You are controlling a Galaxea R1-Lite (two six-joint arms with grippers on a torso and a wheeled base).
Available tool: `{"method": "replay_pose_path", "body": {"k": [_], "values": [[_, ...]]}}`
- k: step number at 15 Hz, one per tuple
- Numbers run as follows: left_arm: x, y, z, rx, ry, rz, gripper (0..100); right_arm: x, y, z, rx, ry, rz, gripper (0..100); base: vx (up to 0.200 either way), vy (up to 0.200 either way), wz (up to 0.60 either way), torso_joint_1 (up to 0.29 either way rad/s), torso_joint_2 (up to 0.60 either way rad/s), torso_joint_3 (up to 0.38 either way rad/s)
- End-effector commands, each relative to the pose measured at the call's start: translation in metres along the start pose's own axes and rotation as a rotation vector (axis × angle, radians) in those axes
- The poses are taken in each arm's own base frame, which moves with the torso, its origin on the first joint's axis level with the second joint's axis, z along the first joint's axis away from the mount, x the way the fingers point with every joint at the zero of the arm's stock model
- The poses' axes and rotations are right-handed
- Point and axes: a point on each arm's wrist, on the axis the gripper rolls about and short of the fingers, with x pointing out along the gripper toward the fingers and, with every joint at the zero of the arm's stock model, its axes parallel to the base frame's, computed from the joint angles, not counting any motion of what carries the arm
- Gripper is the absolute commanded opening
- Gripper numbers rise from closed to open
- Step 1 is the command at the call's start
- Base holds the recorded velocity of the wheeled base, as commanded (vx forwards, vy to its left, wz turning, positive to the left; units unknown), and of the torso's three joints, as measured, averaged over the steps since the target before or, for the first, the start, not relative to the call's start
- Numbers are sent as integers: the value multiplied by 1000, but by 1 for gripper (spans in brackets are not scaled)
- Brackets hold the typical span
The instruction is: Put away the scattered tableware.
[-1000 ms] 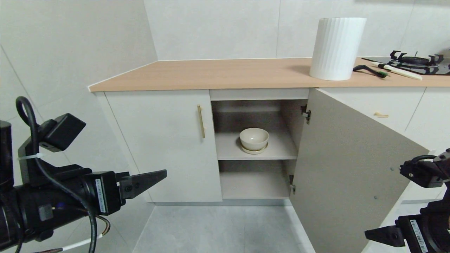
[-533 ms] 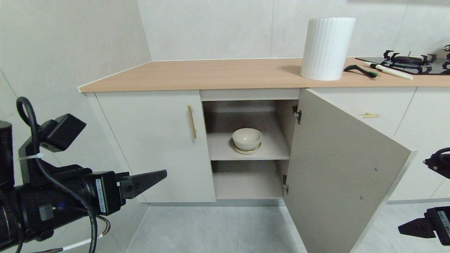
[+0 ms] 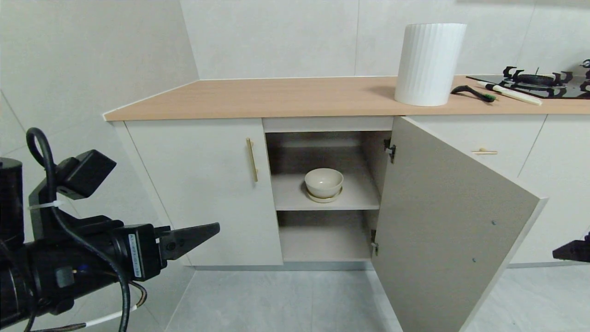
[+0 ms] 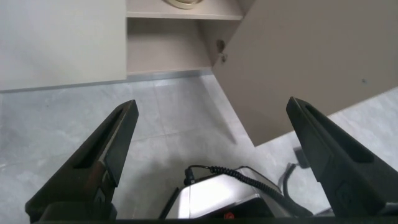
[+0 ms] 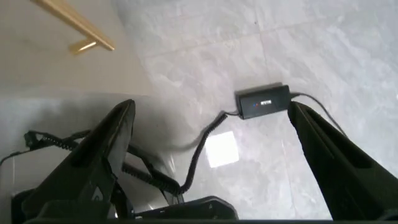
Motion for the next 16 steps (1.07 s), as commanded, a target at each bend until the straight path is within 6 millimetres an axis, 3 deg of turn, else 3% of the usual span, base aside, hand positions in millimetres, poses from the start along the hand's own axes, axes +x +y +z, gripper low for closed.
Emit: {"method": "replay_pose_path", "body": {"k": [1, 6, 10, 16], "values": [[1, 0, 0, 0, 4, 1, 100, 33, 6, 5, 39, 13, -3, 100, 0, 0, 0, 0, 0, 0], [1, 0, 0, 0, 4, -1, 100, 68, 26, 6, 79, -98, 50, 100, 0, 0, 0, 0, 0, 0], [1, 0, 0, 0, 4, -1, 100, 70, 47, 0, 82, -77, 112, 100, 0, 0, 0, 0, 0, 0], [1, 0, 0, 0, 2, 0, 100, 57, 81, -8, 74, -71, 237, 100, 0, 0, 0, 0, 0, 0]]}}
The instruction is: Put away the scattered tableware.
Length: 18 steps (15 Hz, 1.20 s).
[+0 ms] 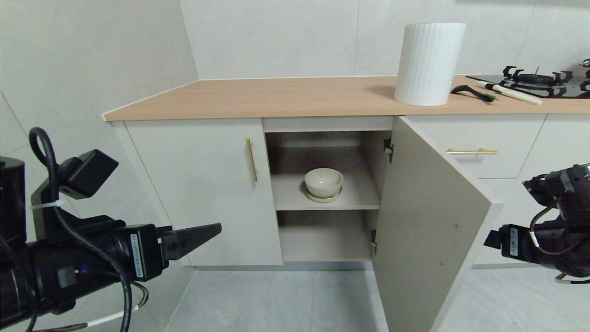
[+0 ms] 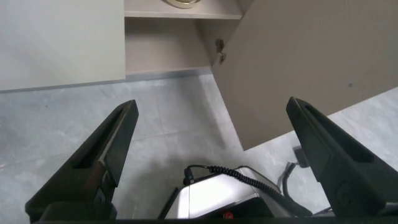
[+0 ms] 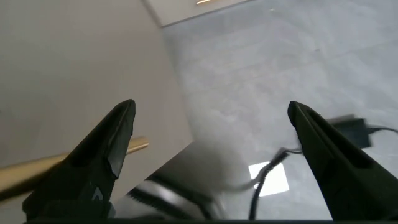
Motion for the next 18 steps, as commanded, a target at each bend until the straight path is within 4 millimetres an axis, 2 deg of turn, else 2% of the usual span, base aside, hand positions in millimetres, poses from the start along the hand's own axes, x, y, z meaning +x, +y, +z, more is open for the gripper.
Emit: {"method": "replay_pose_path", "body": {"k": [1, 4, 5, 9, 14, 18], "values": [[0, 0, 0, -1, -1, 1, 100, -2, 19, -6, -47, 18, 77, 100, 0, 0, 0, 0, 0, 0], [-1, -1, 1, -1, -8, 0, 100, -1, 46, -5, -105, 43, 208, 100, 0, 0, 0, 0, 0, 0], [-1, 0, 1, -2, -7, 2, 100, 3, 64, -3, -136, 55, 252, 100, 0, 0, 0, 0, 0, 0], [0, 0, 1, -1, -9, 11, 100, 24, 111, 13, -188, 64, 347, 100, 0, 0, 0, 0, 0, 0], [-1, 0, 3, 0, -22, 22, 100, 43, 133, 19, -193, 98, 425, 100, 0, 0, 0, 0, 0, 0], [0, 0, 3, 0, -20, 23, 100, 68, 149, 11, -197, 106, 440, 100, 0, 0, 0, 0, 0, 0]]}}
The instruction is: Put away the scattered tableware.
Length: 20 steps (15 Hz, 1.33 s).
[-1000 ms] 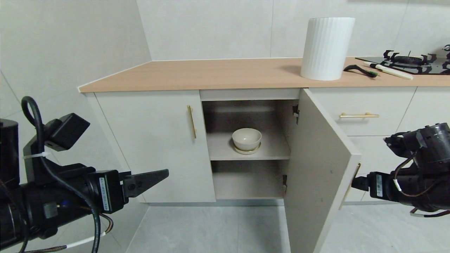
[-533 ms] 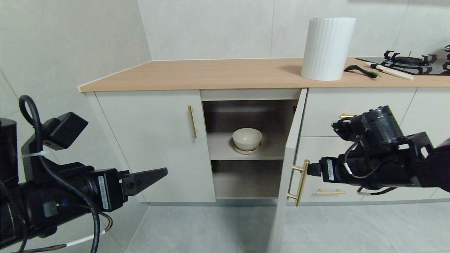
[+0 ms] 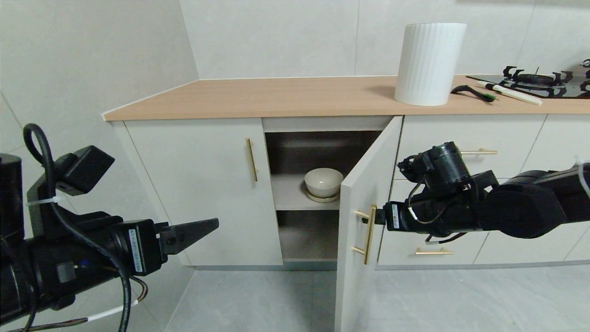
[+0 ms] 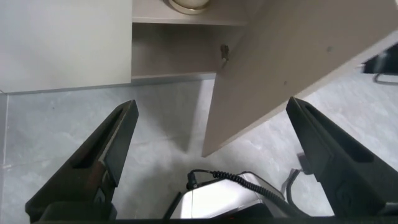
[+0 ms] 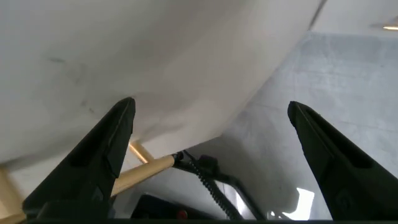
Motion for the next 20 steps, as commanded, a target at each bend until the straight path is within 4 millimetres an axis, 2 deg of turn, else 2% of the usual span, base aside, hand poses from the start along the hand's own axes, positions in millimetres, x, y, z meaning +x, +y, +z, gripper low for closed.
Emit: {"method": "replay_pose_path", "body": {"k": [1, 5, 10, 16, 20], "values": [[0, 0, 0, -1, 1, 0, 100, 24, -2, -6, 0, 13, -4, 100, 0, 0, 0, 0, 0, 0], [3, 0, -1, 1, 10, 3, 100, 43, -1, -4, 54, -51, 22, 100, 0, 0, 0, 0, 0, 0], [3, 1, -2, 18, 17, 6, 100, 56, 1, 1, 124, -61, 24, 100, 0, 0, 0, 0, 0, 0], [3, 0, -1, 16, 13, 4, 100, 58, 5, 9, 218, -84, 50, 100, 200, 0, 0, 1, 4, 2], [3, 0, -1, 16, 8, 4, 100, 65, 15, 16, 316, -116, 86, 100, 0, 0, 0, 0, 0, 0]]}}
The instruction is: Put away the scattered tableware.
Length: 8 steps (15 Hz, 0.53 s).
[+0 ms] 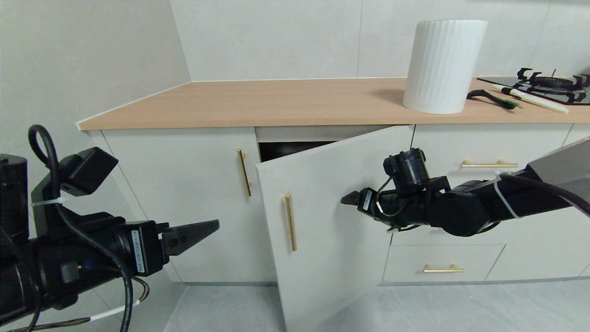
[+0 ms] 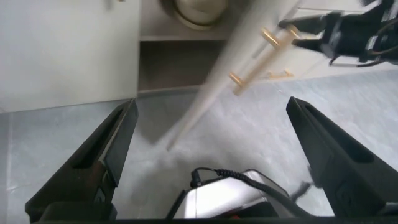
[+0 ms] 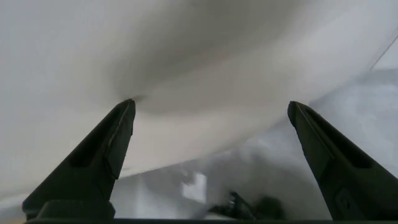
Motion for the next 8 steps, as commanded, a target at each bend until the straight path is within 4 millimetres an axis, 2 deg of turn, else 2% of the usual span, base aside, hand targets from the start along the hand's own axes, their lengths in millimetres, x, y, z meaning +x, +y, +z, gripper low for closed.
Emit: {"method": "replay_pose_path", "body": {"k": [1, 4, 8], "values": [[0, 0, 0, 0, 0, 0, 100, 8, 3, -1, 19, -13, 13, 100, 0, 0, 0, 0, 0, 0], [0, 0, 0, -1, 1, 1, 100, 15, 8, -1, 72, -31, 36, 100, 0, 0, 0, 0, 0, 0], [0, 1, 0, -3, 1, 3, 100, 44, 11, 5, 184, -122, -9, 100, 0, 0, 0, 0, 0, 0]]}}
